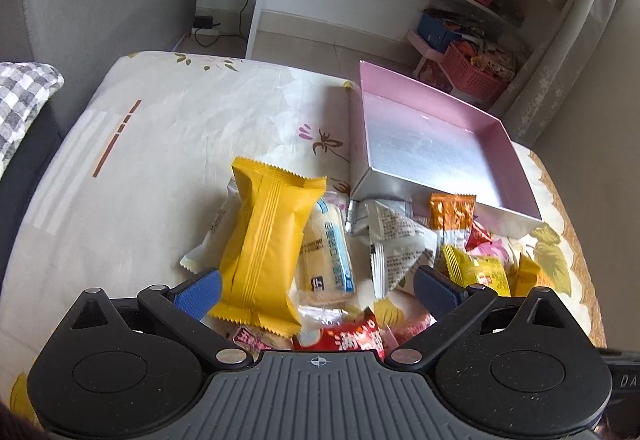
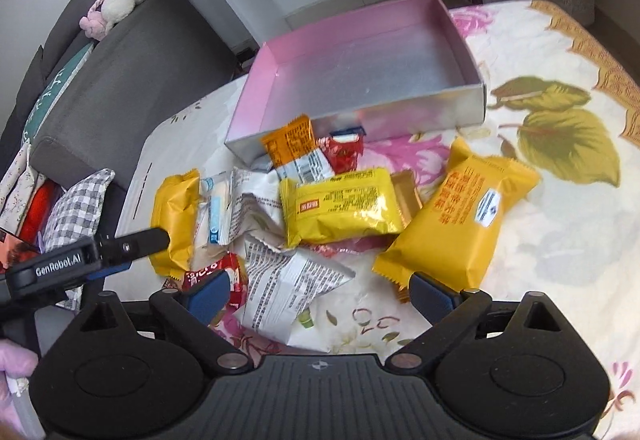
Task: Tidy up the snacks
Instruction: 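Grasp the yellow cake pack with the left tool while the right grasps the white printed bag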
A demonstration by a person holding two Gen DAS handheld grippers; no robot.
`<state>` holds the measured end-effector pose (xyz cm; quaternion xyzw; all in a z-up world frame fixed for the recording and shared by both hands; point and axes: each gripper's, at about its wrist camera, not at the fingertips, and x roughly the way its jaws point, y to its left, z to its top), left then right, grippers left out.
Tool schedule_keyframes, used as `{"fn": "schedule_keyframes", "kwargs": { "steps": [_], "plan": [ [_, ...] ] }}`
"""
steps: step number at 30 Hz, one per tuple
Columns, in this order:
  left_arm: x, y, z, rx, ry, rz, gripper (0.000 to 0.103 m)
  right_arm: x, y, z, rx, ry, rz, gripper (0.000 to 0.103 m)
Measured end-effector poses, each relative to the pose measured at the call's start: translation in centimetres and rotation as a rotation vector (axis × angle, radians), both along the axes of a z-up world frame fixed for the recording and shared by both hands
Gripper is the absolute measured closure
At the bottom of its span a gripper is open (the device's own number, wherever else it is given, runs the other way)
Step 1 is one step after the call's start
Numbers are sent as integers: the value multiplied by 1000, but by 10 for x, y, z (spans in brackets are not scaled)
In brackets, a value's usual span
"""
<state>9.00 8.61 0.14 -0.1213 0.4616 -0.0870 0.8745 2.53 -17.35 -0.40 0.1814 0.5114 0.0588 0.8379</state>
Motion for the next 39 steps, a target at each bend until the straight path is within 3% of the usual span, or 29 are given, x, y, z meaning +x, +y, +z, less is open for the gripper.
{"fn": "schedule_keyframes", "kwargs": {
  "steps": [5,12,18,26,39],
  "plan": [
    [17,10,-12,-25,5,-24,5,4,12,-18,96,49,15,16],
    [24,6,-24,40,34,-34,18,13,29,-28,95,57,50,35],
    [29,10,-33,105,61,-4,52,21,37,-31,42,57,70,58],
    [26,10,-32,123,56,-4,63,22,32,-32,27,46,67,66],
    [11,17,1,75,-30,24,65,11,20,-1,65,-50,72,68]
  ]
}}
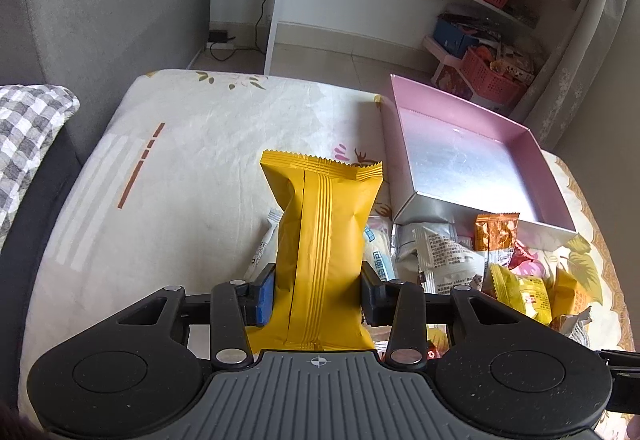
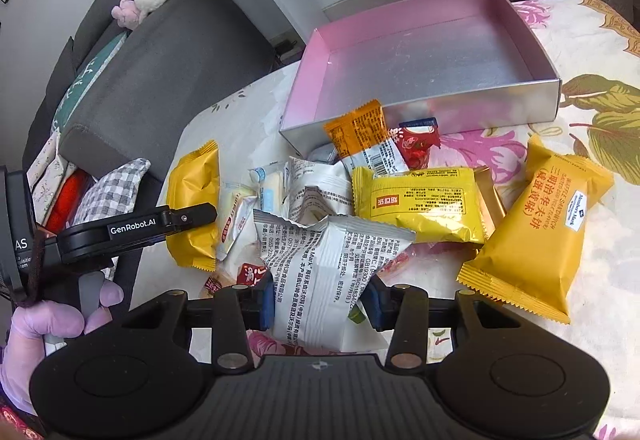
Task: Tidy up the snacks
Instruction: 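Carry both packs into the pink box and open both tools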
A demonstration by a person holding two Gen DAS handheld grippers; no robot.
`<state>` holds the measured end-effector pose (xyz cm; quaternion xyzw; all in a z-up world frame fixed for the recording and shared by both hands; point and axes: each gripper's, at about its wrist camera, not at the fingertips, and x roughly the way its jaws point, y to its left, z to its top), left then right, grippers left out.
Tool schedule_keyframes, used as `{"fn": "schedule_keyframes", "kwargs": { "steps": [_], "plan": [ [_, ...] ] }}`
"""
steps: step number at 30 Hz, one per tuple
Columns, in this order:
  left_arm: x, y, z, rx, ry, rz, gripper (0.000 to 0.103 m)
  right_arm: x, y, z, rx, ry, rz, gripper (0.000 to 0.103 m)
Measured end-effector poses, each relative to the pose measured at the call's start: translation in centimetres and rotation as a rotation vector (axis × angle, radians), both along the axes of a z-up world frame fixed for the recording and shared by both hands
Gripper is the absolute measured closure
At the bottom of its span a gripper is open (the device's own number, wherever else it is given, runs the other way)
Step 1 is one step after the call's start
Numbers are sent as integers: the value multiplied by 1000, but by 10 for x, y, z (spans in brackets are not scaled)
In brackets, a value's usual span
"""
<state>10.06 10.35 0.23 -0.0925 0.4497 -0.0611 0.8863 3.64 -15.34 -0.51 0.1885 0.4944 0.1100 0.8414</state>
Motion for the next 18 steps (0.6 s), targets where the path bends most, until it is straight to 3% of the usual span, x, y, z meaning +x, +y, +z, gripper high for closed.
{"fn": "schedule_keyframes", "kwargs": {
  "steps": [10,15,18],
  "plan": [
    [1,-9,25,-92,-82,38,65,17,-27,28,65,-89,-123,68],
    [18,-28,32,-163,-107,37,65,37,-46,34,76,-142,-224,68],
    [35,-47,32,-157,-108,9,65,52,-58,32,84,-175,-282,68]
  ]
}}
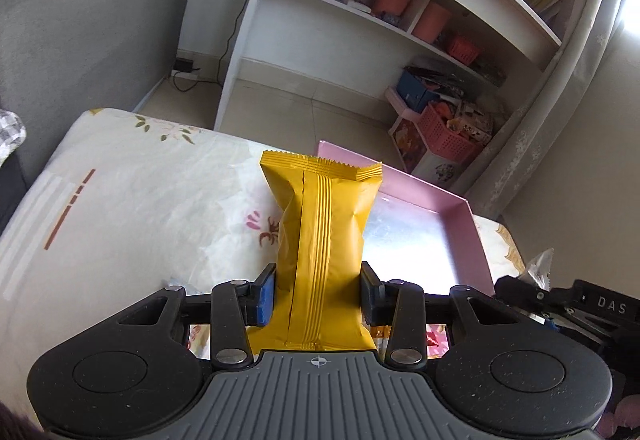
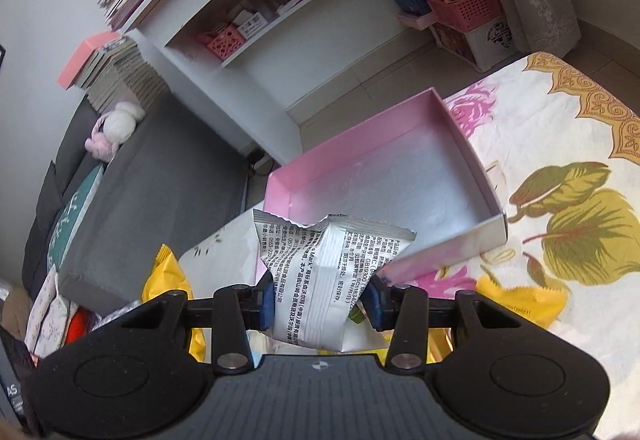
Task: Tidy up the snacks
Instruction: 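Carry both packs into the pink box and open both tools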
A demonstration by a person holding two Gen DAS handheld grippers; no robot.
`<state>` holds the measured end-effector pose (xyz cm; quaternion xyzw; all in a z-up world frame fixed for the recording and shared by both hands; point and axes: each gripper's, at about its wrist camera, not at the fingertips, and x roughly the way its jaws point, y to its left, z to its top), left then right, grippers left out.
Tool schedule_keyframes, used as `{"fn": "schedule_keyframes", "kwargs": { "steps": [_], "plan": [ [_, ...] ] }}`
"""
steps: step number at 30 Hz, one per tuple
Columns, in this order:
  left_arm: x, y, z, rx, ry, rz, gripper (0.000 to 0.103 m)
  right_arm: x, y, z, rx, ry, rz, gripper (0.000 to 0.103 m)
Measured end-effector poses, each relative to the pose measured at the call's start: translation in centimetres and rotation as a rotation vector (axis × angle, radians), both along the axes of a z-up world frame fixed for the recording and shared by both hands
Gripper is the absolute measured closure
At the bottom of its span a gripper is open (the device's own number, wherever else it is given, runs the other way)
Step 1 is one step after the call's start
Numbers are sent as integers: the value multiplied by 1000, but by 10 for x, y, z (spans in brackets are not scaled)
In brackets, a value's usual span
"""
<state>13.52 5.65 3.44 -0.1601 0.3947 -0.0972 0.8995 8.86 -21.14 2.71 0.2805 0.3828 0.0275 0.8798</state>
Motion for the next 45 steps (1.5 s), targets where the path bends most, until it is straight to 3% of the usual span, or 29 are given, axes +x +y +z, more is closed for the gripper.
{"fn": "schedule_keyframes", "kwargs": {
  "steps": [3,12,22,28,30,34,38,40,45],
  "plan": [
    [16,-22,-3,49,-19,-33,65,15,-13,-8,24,-17,-39,68],
    [60,-64,-26,96,-44,-106,65,46,-46,-29,-3,-55,-113,68],
    [82,-70,-62,117,13,-101,65,59,-61,-51,-3,-13,-134,67],
    [78,-79,-65,175,-24,-124,64,61,-59,-53,-13,-22,-122,66],
    [77,-79,-62,190,-35,-117,61,61,-58,-52,-9,-29,-119,62],
    [72,-82,-56,186,-35,-150,25,58,-57,-47,-13,-43,-131,33],
    [58,-83,-47,209,-50,-190,18,53,-53,-39,-31,-55,-107,28],
    [50,-81,-42,200,-45,-192,15,49,-49,-33,-43,-60,-95,21],
    [28,-69,-31,157,-42,-181,9,34,-40,-19,-90,-65,-54,15]
  ]
}}
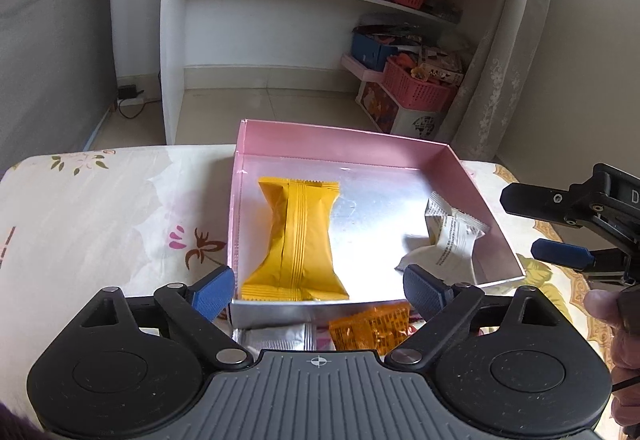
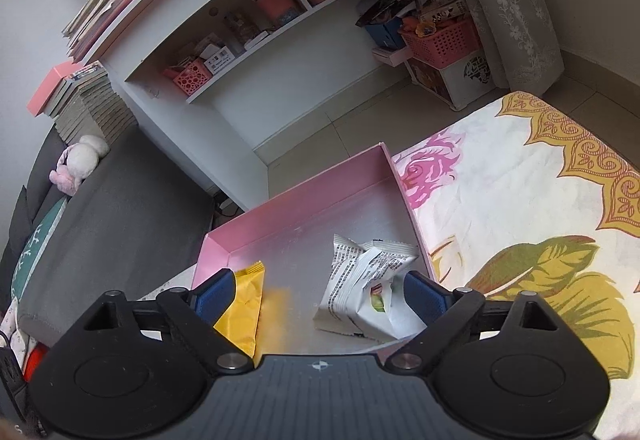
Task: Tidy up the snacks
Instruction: 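Carry both packs into the pink box and open both tools, then move the right tool back over the yellow waffle sandwich pack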
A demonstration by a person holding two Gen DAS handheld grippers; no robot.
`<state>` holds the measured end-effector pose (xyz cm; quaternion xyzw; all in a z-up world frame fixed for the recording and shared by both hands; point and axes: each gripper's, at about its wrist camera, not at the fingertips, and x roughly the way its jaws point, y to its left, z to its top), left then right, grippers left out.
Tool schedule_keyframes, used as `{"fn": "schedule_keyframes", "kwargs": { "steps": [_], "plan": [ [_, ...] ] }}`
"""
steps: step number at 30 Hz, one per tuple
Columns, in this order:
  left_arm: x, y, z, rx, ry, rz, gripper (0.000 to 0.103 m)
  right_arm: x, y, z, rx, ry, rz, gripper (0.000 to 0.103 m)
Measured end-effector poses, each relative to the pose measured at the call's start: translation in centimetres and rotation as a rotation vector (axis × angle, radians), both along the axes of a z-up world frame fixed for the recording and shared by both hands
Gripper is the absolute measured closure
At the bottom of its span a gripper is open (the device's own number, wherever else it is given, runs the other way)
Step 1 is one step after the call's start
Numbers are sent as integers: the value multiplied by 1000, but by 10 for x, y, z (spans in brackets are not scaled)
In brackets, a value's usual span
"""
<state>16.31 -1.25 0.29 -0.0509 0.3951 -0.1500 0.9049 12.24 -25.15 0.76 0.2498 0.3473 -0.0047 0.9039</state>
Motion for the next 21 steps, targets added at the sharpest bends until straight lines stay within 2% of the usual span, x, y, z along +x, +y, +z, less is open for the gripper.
{"fn": "schedule_keyframes", "kwargs": {
  "steps": [4,14,21],
  "plan": [
    [-20,10,6,-14,23,20,6,-15,8,11,-65,8,23,9],
    [-61,31,16,29,54,42,4,-47,34,30,-213,58,90,7],
    [-86,50,7,24,41,56,3,-70,43,23,-233,81,123,7]
  ]
}}
